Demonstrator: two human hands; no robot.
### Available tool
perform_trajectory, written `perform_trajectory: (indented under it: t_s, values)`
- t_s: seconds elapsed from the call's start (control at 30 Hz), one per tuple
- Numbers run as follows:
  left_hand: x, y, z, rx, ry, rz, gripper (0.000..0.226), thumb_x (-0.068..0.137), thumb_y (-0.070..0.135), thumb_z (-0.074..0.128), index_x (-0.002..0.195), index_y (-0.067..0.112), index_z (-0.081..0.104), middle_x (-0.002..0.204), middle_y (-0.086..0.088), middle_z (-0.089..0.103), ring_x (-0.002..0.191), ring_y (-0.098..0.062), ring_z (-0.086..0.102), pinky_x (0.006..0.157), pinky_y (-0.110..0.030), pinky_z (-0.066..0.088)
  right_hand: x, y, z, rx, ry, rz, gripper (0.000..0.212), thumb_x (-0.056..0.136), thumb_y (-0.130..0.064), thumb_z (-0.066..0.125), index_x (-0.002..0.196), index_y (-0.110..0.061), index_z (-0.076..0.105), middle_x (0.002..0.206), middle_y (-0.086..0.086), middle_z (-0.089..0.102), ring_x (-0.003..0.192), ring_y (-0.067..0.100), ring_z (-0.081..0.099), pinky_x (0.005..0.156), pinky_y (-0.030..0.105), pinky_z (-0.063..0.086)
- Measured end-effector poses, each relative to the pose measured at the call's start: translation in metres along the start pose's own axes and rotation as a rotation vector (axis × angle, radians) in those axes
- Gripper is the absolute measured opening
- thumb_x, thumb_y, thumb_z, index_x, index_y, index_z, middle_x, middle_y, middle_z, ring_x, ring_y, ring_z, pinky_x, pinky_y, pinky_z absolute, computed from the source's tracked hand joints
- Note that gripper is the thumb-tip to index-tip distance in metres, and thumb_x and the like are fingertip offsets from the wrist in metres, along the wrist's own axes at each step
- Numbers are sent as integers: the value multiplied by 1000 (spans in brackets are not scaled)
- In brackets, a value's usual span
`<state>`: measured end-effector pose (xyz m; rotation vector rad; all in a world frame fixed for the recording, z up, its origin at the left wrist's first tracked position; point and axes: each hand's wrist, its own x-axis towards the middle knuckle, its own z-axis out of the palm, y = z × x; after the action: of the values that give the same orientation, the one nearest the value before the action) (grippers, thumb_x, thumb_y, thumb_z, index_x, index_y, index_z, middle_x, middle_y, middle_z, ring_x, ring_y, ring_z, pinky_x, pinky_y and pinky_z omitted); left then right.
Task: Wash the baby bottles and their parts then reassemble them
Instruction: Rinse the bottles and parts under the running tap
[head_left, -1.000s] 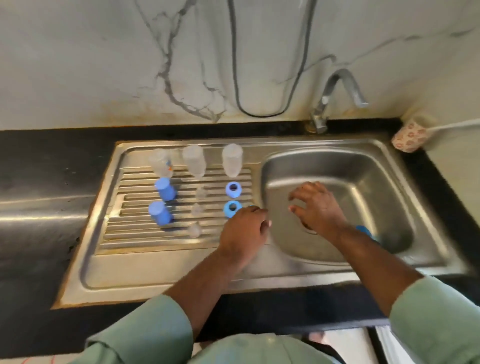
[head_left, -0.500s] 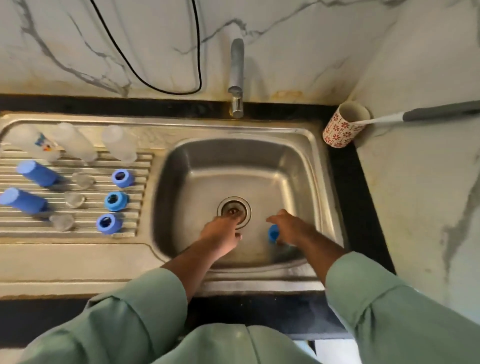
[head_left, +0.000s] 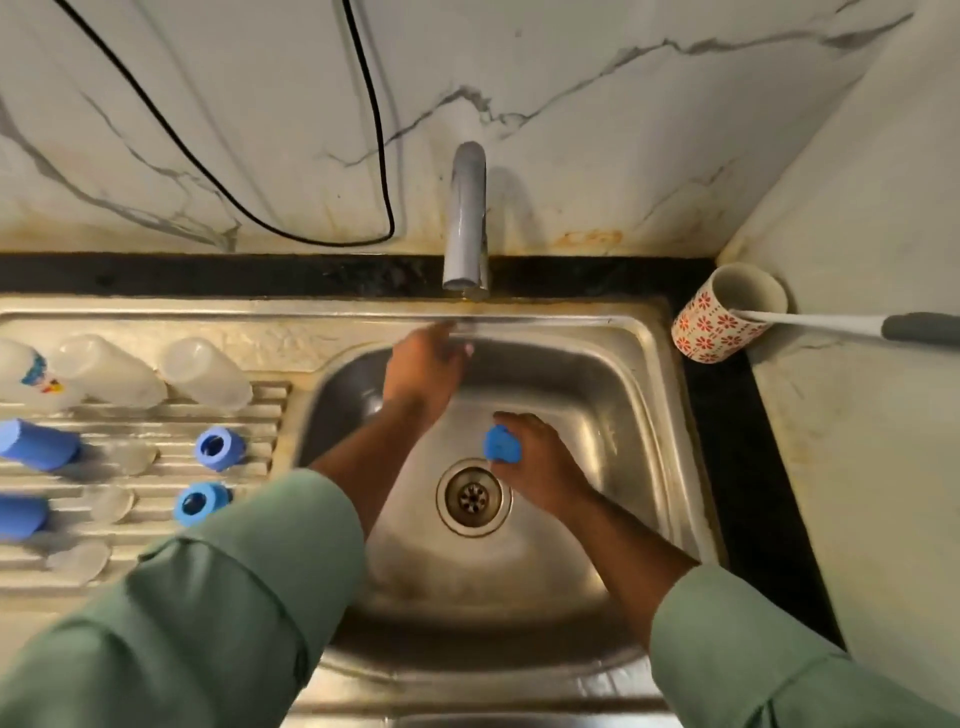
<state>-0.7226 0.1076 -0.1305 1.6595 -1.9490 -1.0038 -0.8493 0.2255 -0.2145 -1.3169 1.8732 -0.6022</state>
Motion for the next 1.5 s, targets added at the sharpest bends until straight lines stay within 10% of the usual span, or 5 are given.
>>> perform_trajectory:
  t_s: [0.33, 0.5, 1.03, 1.33, 1.5]
  values:
    - [83, 42, -13, -99, -55, 43, 37, 95, 17, 52, 120, -8, 60, 119, -29, 63, 111, -42, 60, 83, -32, 57, 36, -33, 10, -3, 227, -81, 57, 75, -20, 73, 130, -24, 60, 119, -2, 53, 111, 16, 53, 97, 22, 37]
    - [83, 21, -34, 44, -109, -50, 14, 88, 7, 70, 100, 1, 73, 75, -8, 61, 55, -2, 43, 56, -10, 38, 33, -42, 20, 147, 174, -58, 52, 77, -15, 75, 126, -26, 61, 112, -10, 49, 103, 8, 55, 94, 21, 43]
    - [99, 30, -40, 204, -226, -23, 5, 90, 16, 68, 85, 14, 67, 93, -12, 69, 87, -34, 69, 87, -44, 57, 43, -34, 52, 310, 136, 238, 26, 83, -20, 76, 105, -12, 66, 99, 2, 66, 77, 7, 61, 74, 22, 53]
    - [101, 27, -35, 223, -200, 6, 14, 92, 23, 66, 99, 13, 71, 96, -10, 69, 91, -32, 66, 89, -42, 55, 55, -35, 35, 1448, 29, 713, 33, 94, -33, 59, 109, -4, 60, 94, 21, 66, 71, 35, 69, 67, 45, 59]
    - [103, 25, -32, 222, -187, 1, 14, 93, 23, 65, 101, 13, 70, 97, -9, 69, 93, -30, 67, 90, -42, 55, 62, -38, 46, 1488, -24, 809, 41, 86, -45, 68, 104, -8, 61, 78, 11, 64, 53, 18, 63, 43, 22, 51]
